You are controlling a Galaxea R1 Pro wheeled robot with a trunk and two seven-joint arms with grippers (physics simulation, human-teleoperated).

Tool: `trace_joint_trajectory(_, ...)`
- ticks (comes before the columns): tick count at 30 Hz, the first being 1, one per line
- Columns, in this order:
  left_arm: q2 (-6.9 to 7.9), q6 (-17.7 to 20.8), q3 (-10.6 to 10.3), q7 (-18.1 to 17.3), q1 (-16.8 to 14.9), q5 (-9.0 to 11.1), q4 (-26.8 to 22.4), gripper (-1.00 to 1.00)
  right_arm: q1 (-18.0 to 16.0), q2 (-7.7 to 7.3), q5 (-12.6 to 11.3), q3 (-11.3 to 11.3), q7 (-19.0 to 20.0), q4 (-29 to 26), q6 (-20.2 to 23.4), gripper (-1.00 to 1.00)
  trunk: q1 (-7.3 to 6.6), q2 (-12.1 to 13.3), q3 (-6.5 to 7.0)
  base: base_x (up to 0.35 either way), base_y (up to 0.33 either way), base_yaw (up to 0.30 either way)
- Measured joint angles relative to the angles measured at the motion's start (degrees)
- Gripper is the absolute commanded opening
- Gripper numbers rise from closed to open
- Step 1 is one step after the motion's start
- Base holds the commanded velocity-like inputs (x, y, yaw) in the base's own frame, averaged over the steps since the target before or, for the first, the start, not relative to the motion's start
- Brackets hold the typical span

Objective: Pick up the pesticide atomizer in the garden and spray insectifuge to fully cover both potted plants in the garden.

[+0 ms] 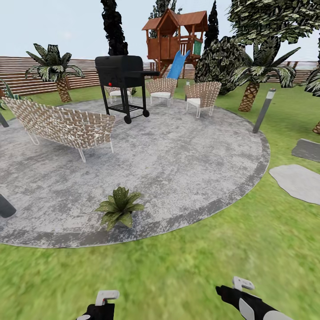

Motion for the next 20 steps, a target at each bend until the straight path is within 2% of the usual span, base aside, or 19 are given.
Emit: trace_joint_trajectory(20,-0.15,0.0,0.0,-0.1,0.0,0.0,-0.1,-1.0,0.0,0.0,-0.1,0.0,0.0,0.0,0.0,1.0,0.0,0.0,0.0,0.0,0.0,0.0)
